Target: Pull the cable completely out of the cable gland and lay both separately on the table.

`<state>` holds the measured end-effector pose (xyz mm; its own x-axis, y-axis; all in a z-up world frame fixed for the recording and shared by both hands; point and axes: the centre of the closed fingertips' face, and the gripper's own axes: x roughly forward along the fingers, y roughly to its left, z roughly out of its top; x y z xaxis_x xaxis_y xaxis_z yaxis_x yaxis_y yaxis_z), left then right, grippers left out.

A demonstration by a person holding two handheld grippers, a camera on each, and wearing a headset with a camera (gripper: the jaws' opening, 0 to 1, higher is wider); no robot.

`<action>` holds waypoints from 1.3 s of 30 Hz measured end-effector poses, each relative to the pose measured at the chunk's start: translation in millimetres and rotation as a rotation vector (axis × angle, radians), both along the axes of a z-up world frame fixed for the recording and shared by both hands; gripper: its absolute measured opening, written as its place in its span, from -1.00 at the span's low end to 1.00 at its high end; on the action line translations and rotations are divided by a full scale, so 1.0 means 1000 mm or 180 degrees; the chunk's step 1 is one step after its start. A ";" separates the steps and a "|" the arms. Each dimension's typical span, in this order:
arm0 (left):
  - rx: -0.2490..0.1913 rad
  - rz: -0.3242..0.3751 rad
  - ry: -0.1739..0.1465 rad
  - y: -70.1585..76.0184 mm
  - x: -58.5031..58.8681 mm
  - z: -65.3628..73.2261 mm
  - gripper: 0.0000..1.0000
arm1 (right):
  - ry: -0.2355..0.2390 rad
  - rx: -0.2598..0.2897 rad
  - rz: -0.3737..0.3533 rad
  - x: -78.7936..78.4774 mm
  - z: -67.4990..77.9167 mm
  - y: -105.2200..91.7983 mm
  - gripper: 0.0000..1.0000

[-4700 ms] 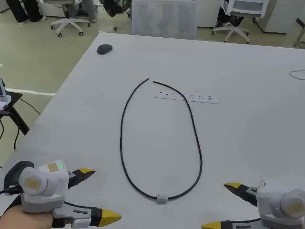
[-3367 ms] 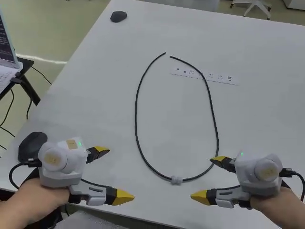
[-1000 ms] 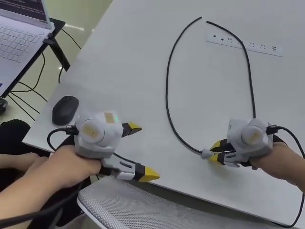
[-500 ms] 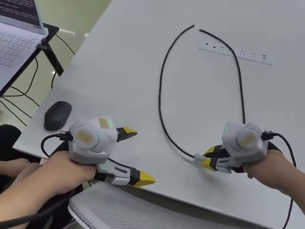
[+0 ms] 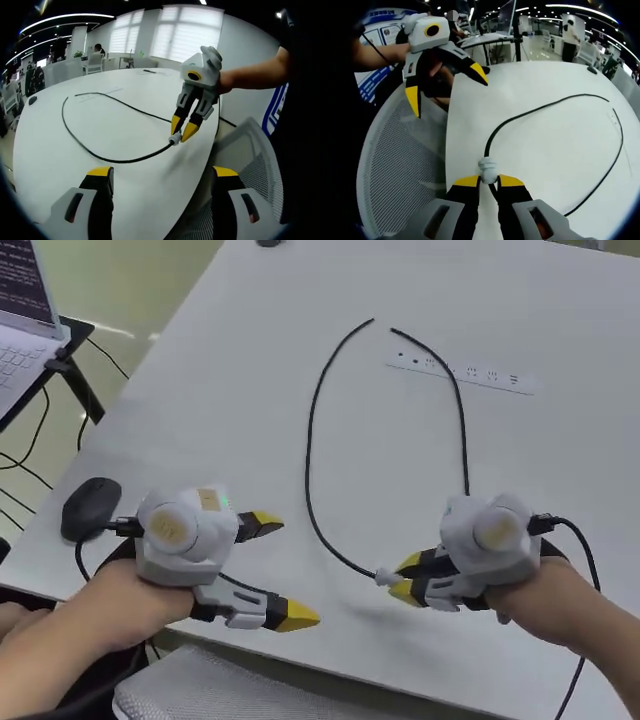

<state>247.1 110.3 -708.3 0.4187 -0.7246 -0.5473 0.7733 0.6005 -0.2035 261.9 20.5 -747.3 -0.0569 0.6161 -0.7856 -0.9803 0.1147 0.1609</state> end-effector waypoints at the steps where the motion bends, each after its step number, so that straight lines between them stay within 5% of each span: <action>1: -0.0024 0.0002 -0.0013 -0.002 0.002 0.003 0.57 | -0.0004 0.0014 0.0006 0.000 0.002 0.001 -0.85; 20: -0.0307 -0.0182 -0.0149 -0.046 0.020 0.037 0.46 | -0.0139 0.0159 0.0187 -0.005 0.053 0.005 -0.85; 28: -0.0435 -0.0342 -0.0169 -0.066 0.013 0.045 0.32 | -0.0208 0.0210 0.0270 -0.010 0.071 0.004 -0.85; 34: -0.0446 -0.0455 -0.0277 -0.073 0.010 0.049 0.26 | -0.0228 0.0281 0.0343 -0.017 0.086 0.005 -0.85; 39: -0.0517 -0.0482 -0.0253 -0.077 0.009 0.053 0.08 | -0.0250 0.0315 0.0381 -0.019 0.088 0.004 -0.85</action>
<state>256.6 33.4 -655.8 0.3357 -0.8583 -0.3881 0.8695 0.4408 -0.2227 243.0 25.0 -659.4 -0.0754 0.6833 -0.7263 -0.9960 -0.0162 0.0881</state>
